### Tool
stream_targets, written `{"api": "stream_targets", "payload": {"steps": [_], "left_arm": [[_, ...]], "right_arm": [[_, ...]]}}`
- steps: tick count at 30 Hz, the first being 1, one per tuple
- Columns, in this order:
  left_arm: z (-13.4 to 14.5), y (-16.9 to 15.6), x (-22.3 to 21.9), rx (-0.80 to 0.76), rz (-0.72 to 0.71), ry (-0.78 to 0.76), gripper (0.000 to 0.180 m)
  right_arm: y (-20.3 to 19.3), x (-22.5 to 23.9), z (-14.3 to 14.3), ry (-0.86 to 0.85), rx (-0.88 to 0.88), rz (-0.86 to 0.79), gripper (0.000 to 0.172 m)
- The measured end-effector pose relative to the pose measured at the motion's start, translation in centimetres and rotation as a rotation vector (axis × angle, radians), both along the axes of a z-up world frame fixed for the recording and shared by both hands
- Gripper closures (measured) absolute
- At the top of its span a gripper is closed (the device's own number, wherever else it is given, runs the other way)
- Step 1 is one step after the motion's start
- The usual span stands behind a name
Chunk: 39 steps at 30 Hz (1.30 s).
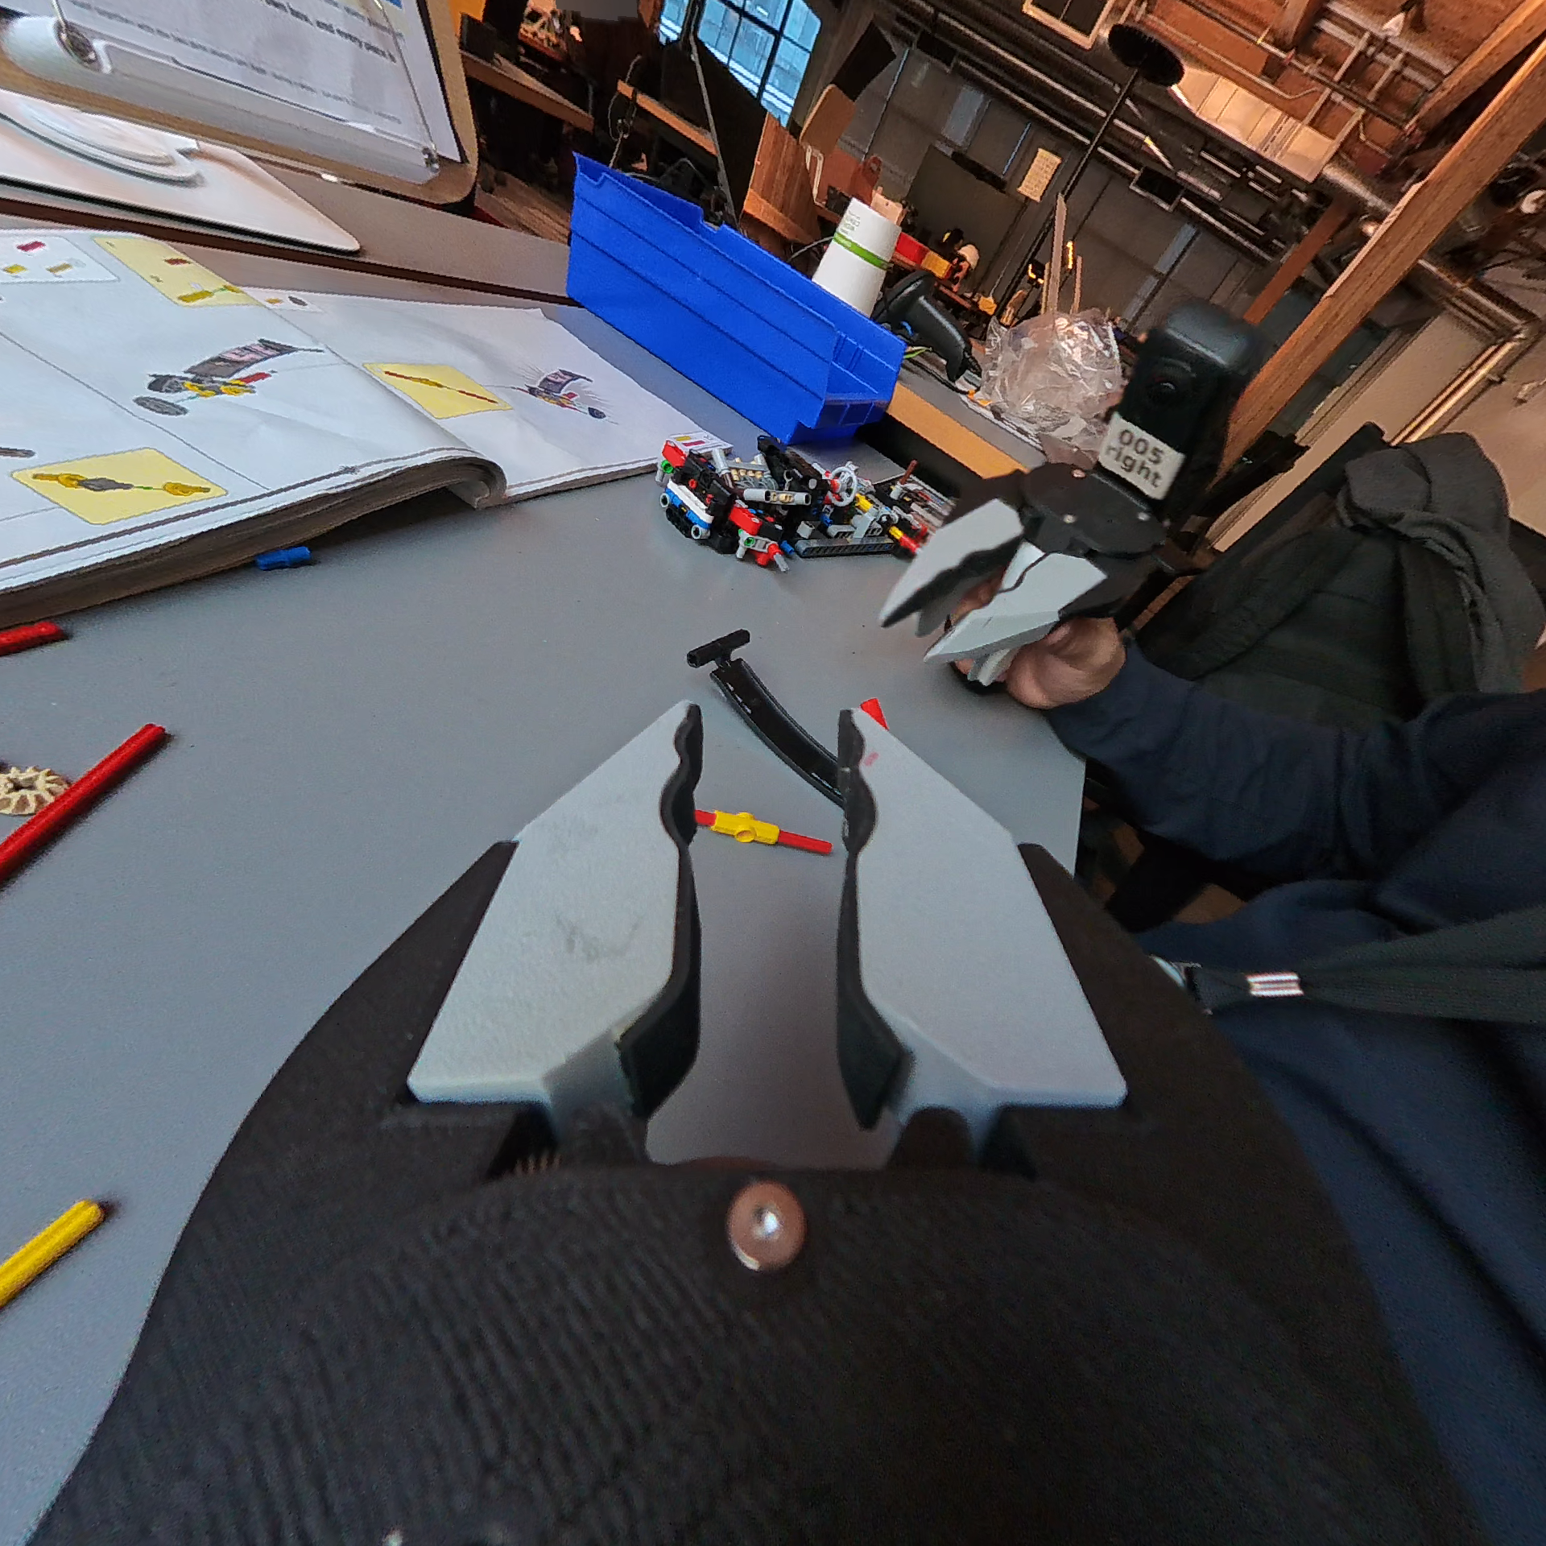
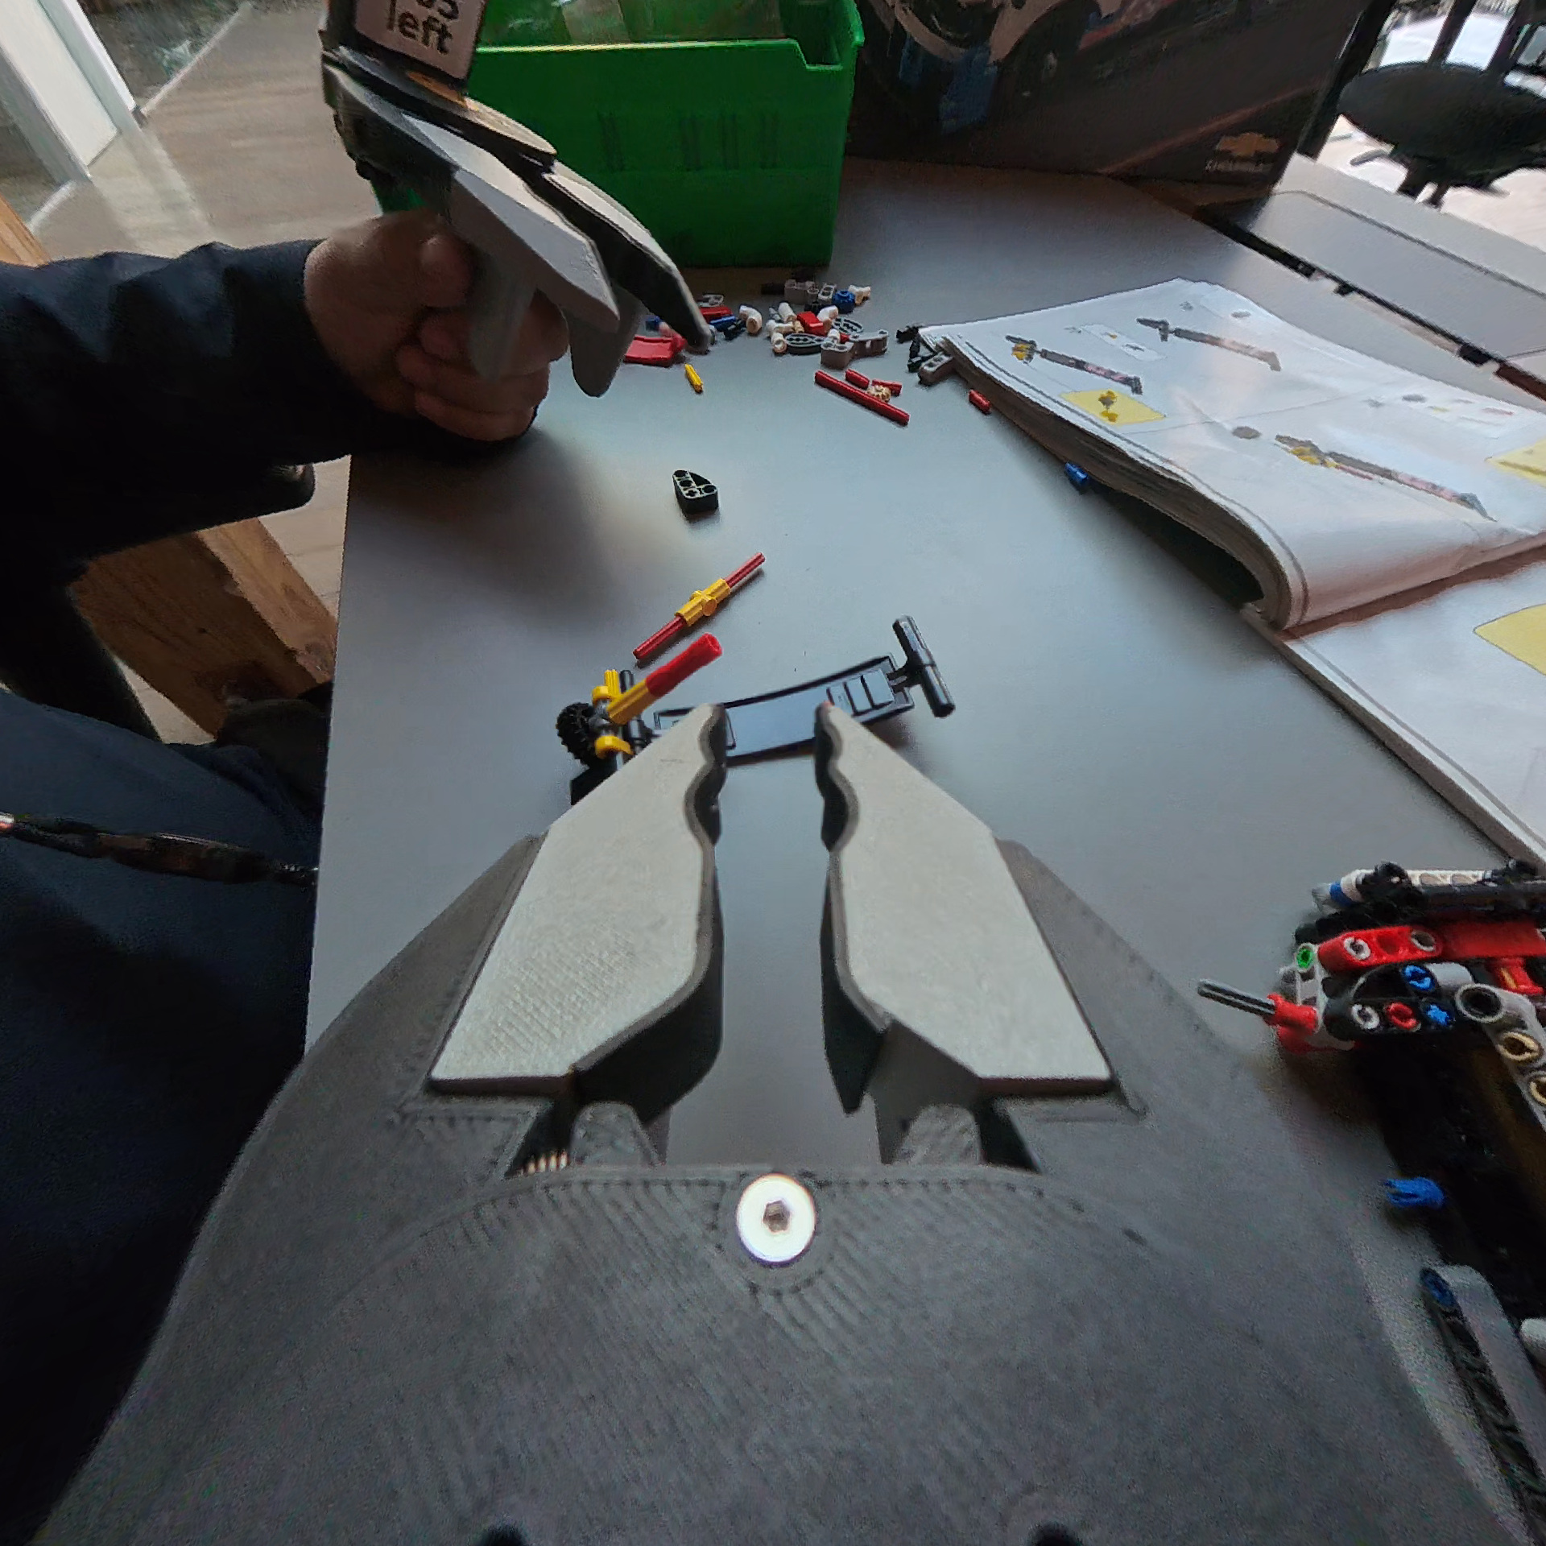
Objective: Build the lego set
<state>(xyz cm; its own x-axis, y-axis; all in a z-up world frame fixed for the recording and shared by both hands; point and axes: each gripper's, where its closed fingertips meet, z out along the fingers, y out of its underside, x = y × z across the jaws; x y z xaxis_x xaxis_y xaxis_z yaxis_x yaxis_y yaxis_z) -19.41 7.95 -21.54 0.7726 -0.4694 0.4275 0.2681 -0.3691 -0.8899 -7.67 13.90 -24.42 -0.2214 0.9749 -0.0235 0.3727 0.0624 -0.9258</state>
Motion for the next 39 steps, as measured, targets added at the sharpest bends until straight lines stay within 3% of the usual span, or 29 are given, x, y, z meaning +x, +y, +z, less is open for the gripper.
{"api": "stream_targets", "payload": {"steps": [3, 10, 15, 18, 23, 35, 39], "left_arm": [[0.1, 0.0, -0.2, 0.002, 0.011, -0.008, 0.15], [0.1, -0.4, 0.4, 0.019, -0.001, 0.032, 0.15], [0.0, -0.7, 0.9, 0.021, -0.009, 0.067, 0.15], [-0.2, -0.8, 1.0, 0.021, -0.006, 0.089, 0.151], [-0.3, -1.0, 1.3, 0.018, -0.008, 0.112, 0.151], [-0.6, -0.9, 1.3, -0.002, -0.005, 0.112, 0.151], [0.0, -0.6, 1.1, 0.026, 0.07, 0.095, 0.157]], "right_arm": [[-0.7, -0.5, 0.1, -0.005, 0.038, -0.031, 0.159], [-1.9, -1.7, 1.4, -0.035, -0.189, -0.059, 0.141], [-2.4, -2.5, 0.5, -0.144, -0.274, -0.086, 0.134], [-2.6, -2.9, -0.5, -0.194, -0.271, -0.102, 0.139], [-3.5, -3.2, -1.8, -0.269, -0.301, -0.062, 0.165], [-1.1, -4.5, 1.9, -0.051, -0.532, -0.092, 0.169], [0.4, -5.2, 3.8, 0.07, -0.592, -0.15, 0.169]]}}
